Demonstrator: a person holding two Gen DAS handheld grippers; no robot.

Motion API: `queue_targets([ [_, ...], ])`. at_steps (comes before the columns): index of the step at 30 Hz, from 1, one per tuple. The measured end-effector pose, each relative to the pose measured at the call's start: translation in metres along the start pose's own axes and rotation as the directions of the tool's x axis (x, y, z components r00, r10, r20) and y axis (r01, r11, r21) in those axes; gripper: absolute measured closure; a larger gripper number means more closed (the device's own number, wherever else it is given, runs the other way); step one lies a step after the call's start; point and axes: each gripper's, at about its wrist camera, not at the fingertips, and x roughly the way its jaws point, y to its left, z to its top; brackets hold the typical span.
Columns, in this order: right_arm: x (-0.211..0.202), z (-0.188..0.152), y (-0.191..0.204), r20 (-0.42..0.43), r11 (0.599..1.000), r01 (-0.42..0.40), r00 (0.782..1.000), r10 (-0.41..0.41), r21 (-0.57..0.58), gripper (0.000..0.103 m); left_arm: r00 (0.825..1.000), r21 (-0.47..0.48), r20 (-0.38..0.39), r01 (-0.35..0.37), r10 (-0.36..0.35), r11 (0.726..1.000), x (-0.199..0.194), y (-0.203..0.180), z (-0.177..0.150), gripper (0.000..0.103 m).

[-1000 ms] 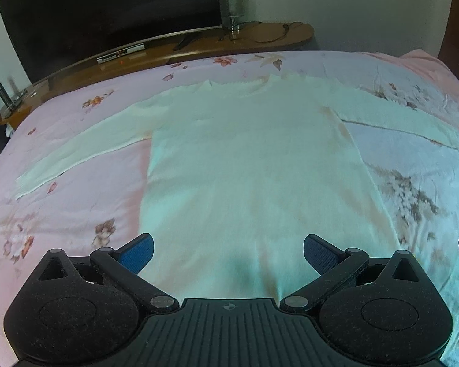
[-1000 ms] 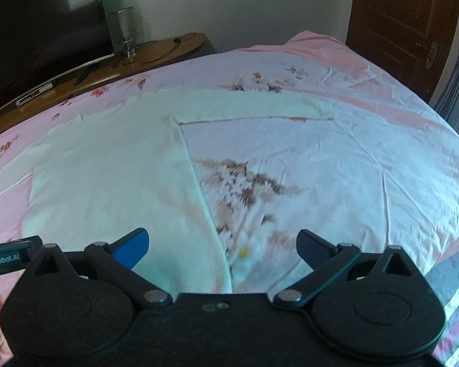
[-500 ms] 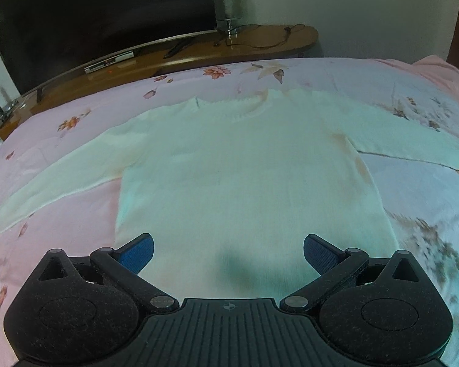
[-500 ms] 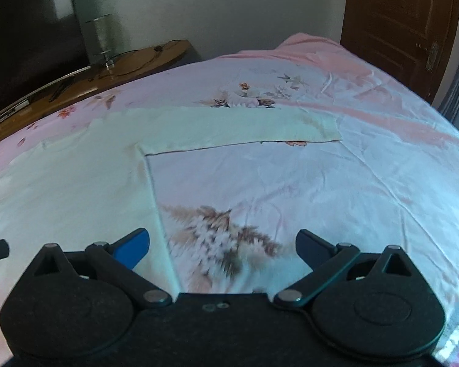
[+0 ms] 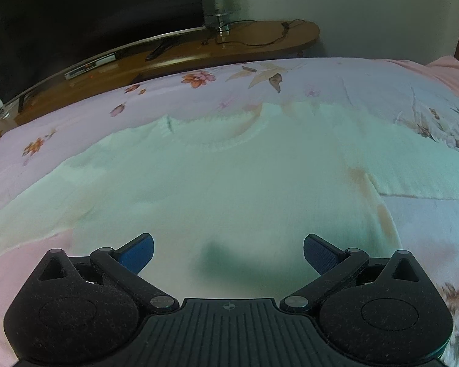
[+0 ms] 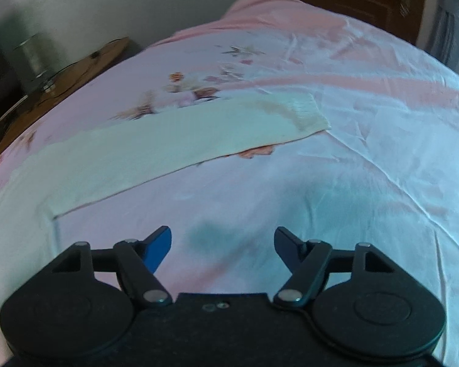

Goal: Fold small clothes
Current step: 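Lower the right gripper onto the sweater sleeve cuff and close it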

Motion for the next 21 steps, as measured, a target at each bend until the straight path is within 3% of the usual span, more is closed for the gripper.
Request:
queue_targets([
  [13,0.059,0.053,-0.057,0.020,0.979,0.030,0.999,-0.035,0.203,0.046,0.999,-0.026,-0.039,-0.009,0.008,1.000,0.073,-0.023,0.039,0.000],
  [17,0.068,0.067,-0.073,0.047,0.955,0.023,0.998,-0.038,0.296,0.059,0.999,-0.039,-0.042,-0.009,0.008,0.999,0.086,-0.024,0.042,0.000],
  [21,0.076,0.075,-0.078,0.067,0.953,0.029,0.996,-0.052,0.303,0.075,0.998,-0.056,-0.052,-0.023,0.020,0.998,0.098,-0.021,0.045,0.000],
])
